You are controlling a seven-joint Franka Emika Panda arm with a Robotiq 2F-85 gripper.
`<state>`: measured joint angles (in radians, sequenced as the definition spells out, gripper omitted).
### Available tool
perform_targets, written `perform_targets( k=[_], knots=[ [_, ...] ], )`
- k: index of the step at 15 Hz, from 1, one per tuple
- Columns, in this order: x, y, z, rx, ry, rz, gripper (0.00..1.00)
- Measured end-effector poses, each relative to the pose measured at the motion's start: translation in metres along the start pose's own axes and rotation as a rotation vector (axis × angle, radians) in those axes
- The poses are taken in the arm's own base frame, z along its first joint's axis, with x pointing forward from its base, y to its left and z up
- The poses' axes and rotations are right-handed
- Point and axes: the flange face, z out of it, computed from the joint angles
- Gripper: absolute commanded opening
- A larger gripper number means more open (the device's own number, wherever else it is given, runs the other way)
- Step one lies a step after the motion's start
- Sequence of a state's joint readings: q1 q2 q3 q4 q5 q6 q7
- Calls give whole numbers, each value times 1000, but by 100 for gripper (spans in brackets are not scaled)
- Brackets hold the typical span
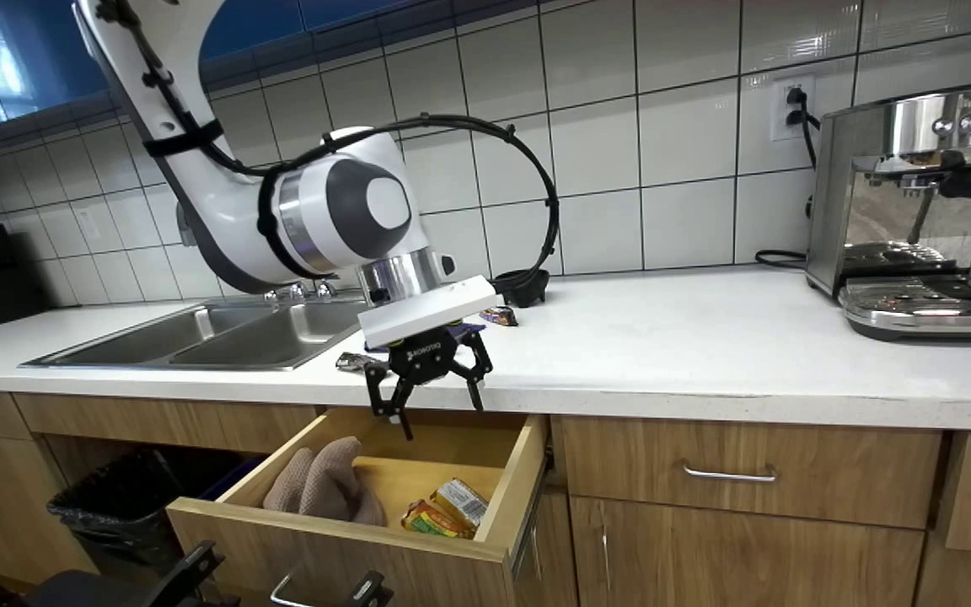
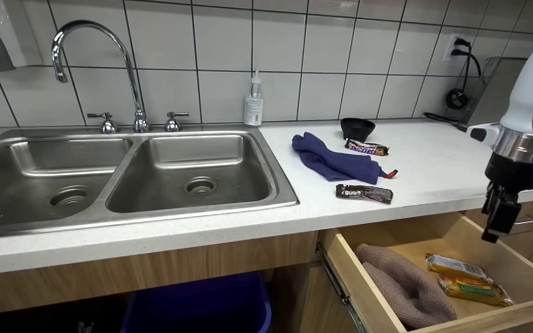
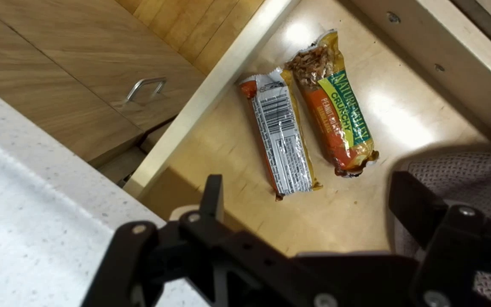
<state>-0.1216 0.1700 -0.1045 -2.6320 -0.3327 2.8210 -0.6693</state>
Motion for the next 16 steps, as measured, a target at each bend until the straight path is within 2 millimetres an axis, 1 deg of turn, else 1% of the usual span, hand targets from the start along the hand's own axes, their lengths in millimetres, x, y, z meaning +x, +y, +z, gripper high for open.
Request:
perform_targets(
  k=[4, 7, 16],
  knots=[
    [-3, -3, -19, -28, 24, -2, 100],
    [-6, 2, -31, -50, 39, 9, 100],
    [-7, 2, -31, -50, 37, 4, 100]
  ],
)
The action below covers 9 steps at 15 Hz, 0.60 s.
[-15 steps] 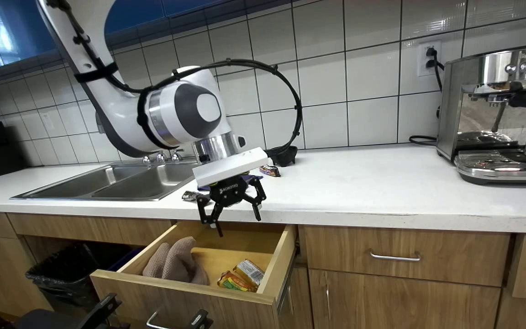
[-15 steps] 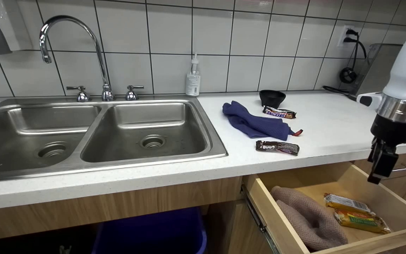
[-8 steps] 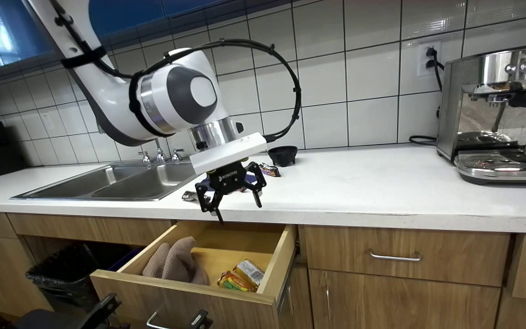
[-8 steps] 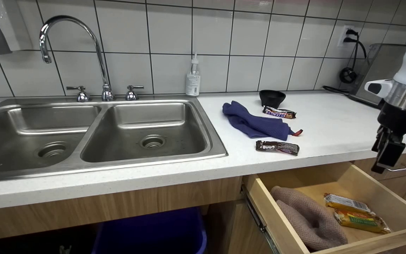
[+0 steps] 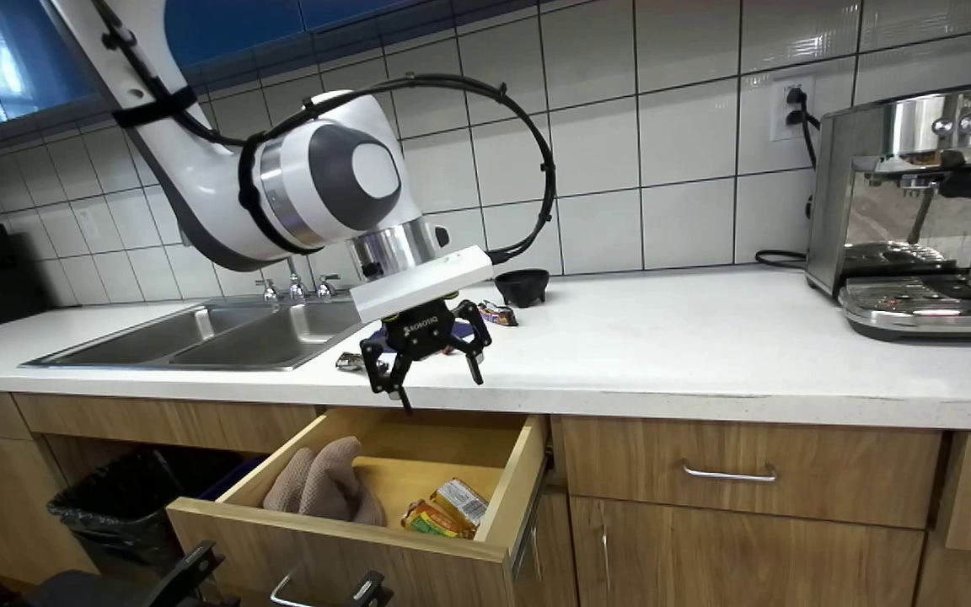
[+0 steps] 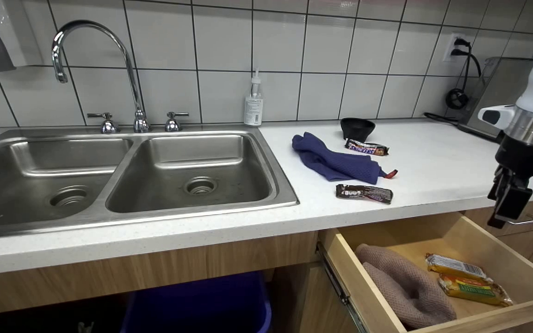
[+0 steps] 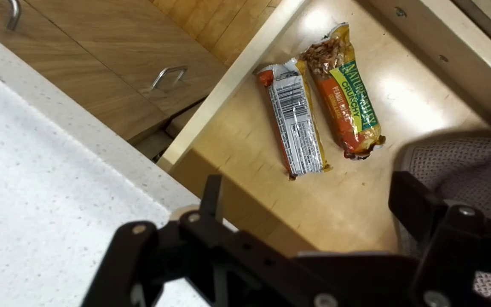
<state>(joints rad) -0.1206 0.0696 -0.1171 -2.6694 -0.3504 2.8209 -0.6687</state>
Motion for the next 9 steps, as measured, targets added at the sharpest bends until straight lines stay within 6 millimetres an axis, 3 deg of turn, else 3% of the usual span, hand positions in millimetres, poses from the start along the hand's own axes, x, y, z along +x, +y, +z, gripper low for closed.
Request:
perform_targets(
  k=[3, 9],
  knots=[
    [12, 5, -2, -12, 7, -33, 100],
    [58, 17, -10, -40, 17, -217, 100]
  ],
)
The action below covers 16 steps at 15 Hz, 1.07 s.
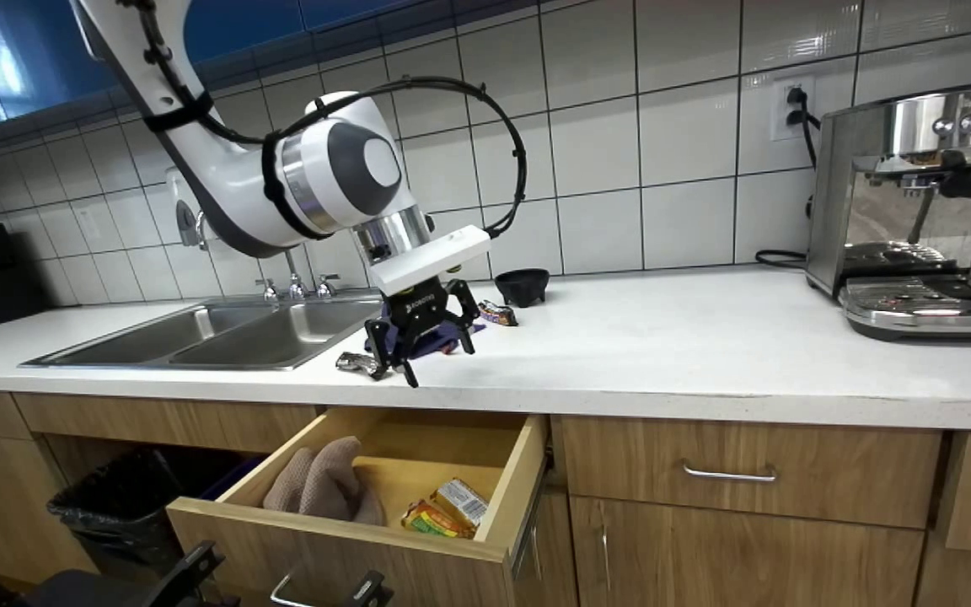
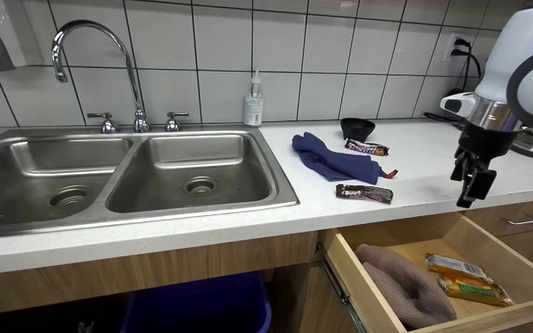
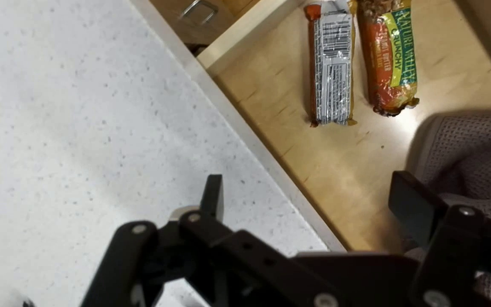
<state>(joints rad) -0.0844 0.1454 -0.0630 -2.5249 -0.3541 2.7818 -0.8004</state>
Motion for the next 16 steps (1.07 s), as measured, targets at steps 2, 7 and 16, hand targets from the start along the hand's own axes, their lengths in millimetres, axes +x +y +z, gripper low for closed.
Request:
perform_targets(
  k=[2, 7, 16],
  knots=[
    [13, 5, 1, -1, -1, -72, 100],
    [46, 7, 3, 1, 7, -212, 100],
    [94, -18, -2, 20, 10, -328, 100]
  ],
)
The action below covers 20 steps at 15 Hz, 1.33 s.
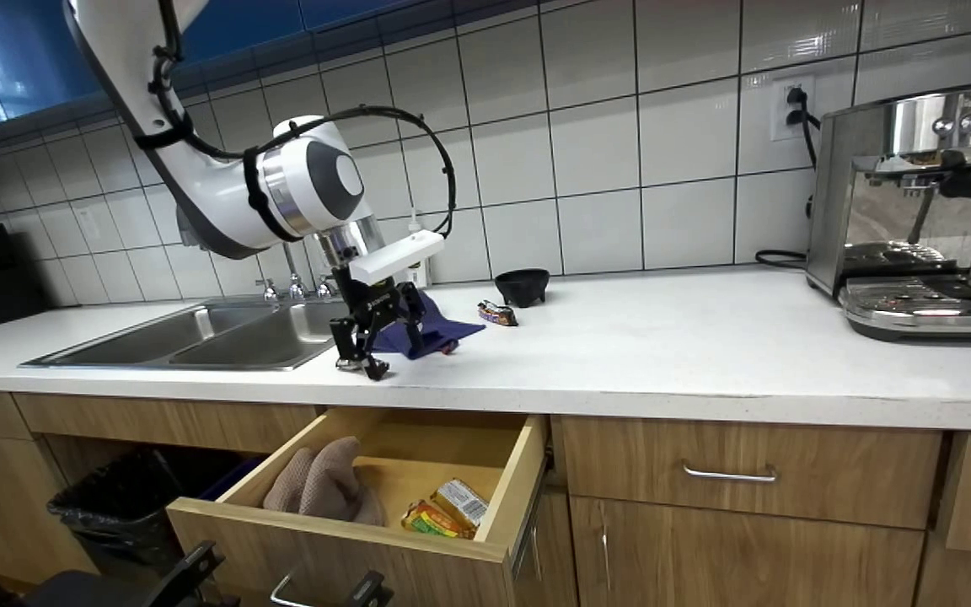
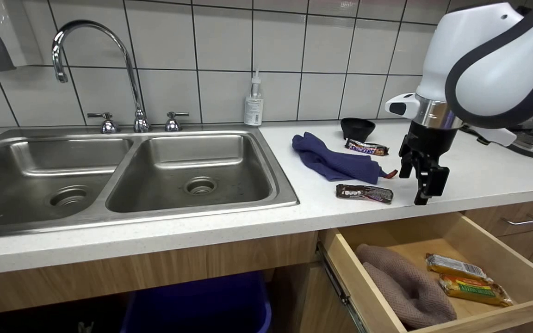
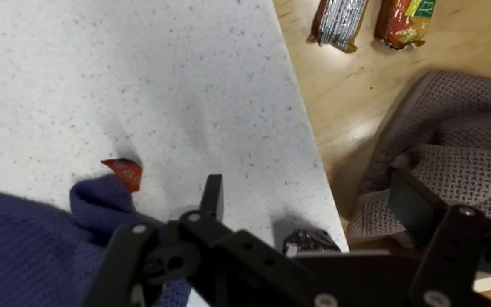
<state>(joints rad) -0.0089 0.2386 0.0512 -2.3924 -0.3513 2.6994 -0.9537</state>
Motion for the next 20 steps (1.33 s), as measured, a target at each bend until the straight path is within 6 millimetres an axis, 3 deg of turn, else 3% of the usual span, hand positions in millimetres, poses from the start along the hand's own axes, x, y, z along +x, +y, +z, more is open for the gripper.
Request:
perform_targets(
  k=[7, 16, 17, 18, 20],
  knots=[
    [36, -9, -3, 12, 3, -68, 100],
    [70, 4, 9, 28, 13, -107, 100],
    [73, 6, 10, 29, 13, -109, 75],
    [75, 7, 10, 30, 12, -112, 74],
    [79, 10, 11, 32, 12, -116, 58]
  ],
)
